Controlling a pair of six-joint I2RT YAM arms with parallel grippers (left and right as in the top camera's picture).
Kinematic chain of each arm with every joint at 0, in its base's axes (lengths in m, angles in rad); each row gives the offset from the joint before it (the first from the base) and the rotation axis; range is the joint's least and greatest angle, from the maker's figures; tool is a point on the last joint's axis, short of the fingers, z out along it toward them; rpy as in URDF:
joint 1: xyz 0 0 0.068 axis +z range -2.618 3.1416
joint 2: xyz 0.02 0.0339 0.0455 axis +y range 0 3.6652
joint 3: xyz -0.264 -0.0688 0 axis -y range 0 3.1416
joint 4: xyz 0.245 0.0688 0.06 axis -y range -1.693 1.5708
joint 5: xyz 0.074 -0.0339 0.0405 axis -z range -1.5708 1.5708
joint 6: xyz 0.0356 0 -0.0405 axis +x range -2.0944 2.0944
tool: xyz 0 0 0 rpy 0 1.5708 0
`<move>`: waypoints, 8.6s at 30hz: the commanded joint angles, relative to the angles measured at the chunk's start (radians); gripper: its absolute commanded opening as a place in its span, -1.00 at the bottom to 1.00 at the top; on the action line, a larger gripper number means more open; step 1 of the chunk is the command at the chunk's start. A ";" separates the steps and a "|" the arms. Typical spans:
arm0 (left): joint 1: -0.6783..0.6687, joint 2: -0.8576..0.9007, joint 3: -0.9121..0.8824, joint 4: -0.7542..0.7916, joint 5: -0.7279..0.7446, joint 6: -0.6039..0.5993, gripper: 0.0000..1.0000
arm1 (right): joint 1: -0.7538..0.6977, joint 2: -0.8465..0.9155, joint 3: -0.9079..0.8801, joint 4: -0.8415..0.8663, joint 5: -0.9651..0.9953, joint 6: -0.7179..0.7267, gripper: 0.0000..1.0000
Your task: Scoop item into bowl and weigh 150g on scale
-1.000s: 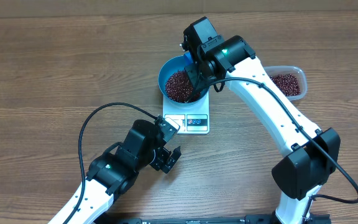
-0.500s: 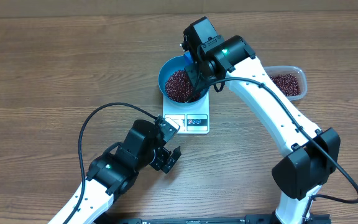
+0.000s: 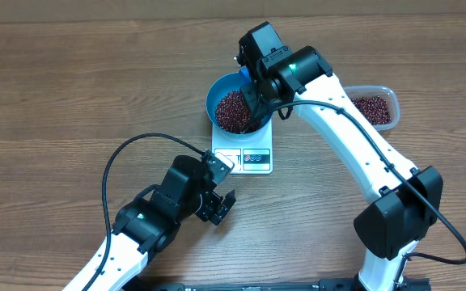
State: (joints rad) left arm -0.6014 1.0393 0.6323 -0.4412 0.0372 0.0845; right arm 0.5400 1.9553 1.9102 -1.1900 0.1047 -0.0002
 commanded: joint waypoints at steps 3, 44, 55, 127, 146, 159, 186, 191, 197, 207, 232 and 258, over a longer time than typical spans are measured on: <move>0.007 0.006 -0.007 0.000 -0.003 0.016 0.99 | 0.002 -0.042 0.036 0.007 0.006 0.000 -0.93; 0.007 0.006 -0.007 0.000 -0.003 0.016 0.99 | 0.002 -0.042 0.036 0.008 0.007 0.000 -0.93; 0.007 0.006 -0.007 0.000 -0.003 0.016 0.99 | 0.002 -0.042 0.036 0.006 0.006 0.001 -0.93; 0.007 0.006 -0.007 0.000 -0.003 0.016 0.99 | 0.001 -0.042 0.036 0.003 -0.063 0.105 -0.93; 0.007 0.006 -0.007 0.000 -0.003 0.016 0.99 | -0.108 -0.042 0.036 -0.002 -0.433 0.135 -0.93; 0.007 0.006 -0.007 0.000 -0.003 0.016 0.98 | -0.261 -0.042 0.036 -0.004 -0.761 0.130 -0.93; 0.007 0.006 -0.007 0.000 -0.003 0.016 0.99 | -0.262 -0.042 0.036 -0.072 -0.389 0.069 -0.93; 0.007 0.006 -0.007 0.000 -0.003 0.016 0.99 | -0.240 -0.042 0.036 -0.072 -0.385 0.018 -0.92; 0.007 0.006 -0.007 0.000 -0.003 0.016 0.99 | -0.188 -0.042 0.036 -0.072 -0.332 -0.009 -0.92; 0.007 0.006 -0.007 0.000 -0.003 0.016 0.99 | -0.106 -0.042 0.036 -0.047 -0.210 0.000 -0.92; 0.007 0.006 -0.007 0.000 -0.003 0.016 0.99 | -0.082 -0.042 0.036 -0.031 -0.256 0.037 -0.92; 0.007 0.006 -0.007 0.000 -0.003 0.016 0.99 | -0.052 -0.042 0.036 -0.005 -0.225 0.077 -0.92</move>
State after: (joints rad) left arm -0.6010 1.0393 0.6323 -0.4416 0.0372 0.0841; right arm 0.4778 1.9533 1.9114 -1.2037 -0.1040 0.0593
